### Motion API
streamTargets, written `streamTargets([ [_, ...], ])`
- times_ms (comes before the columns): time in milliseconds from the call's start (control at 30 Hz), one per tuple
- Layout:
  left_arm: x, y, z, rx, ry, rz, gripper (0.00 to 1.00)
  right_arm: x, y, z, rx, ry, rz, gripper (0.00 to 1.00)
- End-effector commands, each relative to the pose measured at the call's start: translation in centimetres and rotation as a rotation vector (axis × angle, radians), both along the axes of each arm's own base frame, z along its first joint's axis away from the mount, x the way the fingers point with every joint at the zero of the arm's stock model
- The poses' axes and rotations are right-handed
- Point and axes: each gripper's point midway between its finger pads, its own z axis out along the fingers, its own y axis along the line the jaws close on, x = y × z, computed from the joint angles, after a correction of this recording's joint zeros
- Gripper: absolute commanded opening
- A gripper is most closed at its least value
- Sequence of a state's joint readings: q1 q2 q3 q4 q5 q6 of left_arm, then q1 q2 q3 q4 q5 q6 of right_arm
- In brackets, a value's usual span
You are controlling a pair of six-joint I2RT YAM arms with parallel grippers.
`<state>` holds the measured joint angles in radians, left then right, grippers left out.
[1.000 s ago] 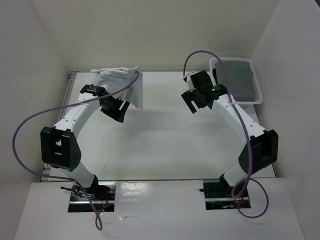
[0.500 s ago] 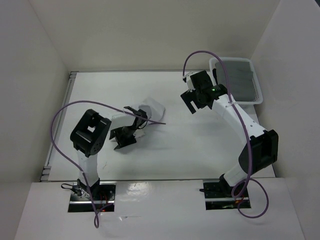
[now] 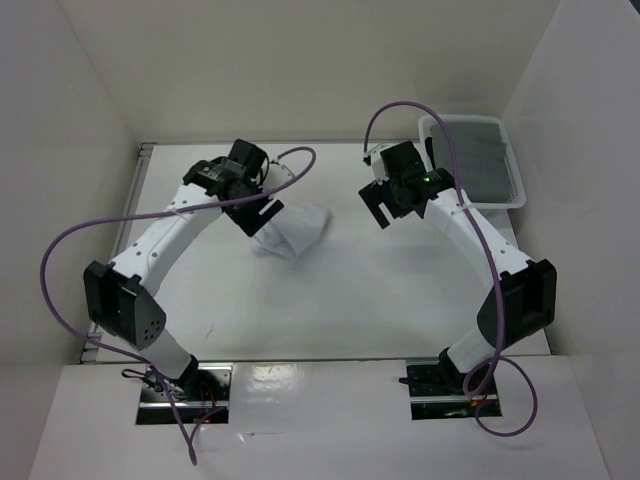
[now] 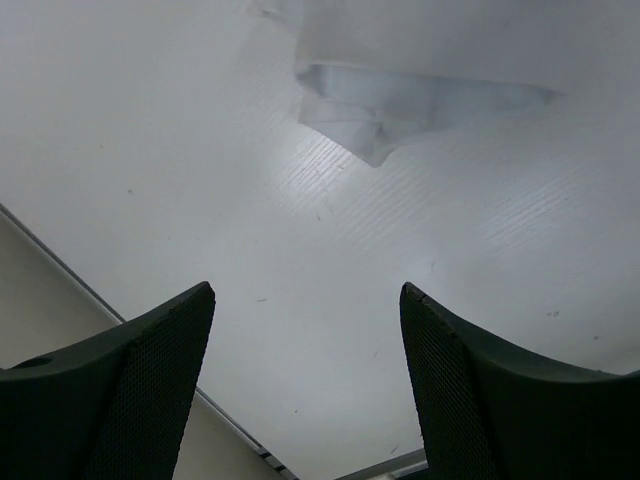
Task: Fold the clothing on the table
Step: Flatten the skirt out
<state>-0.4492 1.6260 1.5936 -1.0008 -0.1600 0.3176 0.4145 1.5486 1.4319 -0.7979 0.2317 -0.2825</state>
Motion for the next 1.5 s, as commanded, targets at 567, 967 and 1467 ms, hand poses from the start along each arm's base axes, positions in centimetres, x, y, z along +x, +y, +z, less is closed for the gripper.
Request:
streamTargets([
  [567,-0.7,13.8,1.4,-0.326,-0.114,0.623,0.84,0.5,20.7,-2.0,0.044,0.04,0.372,0.99],
  [967,-3.4,20.0,3.2,-0.395,-0.232,0.872,0.88,3.2,27.7,-0.3,0.097,-0.106,0.422,0.99],
  [1467,-6.8,23.4,7.1,-0.401,-0.475,1.002,0.97,3.7,33.3,-3.6,0.074,-0.079,0.497,0.99],
])
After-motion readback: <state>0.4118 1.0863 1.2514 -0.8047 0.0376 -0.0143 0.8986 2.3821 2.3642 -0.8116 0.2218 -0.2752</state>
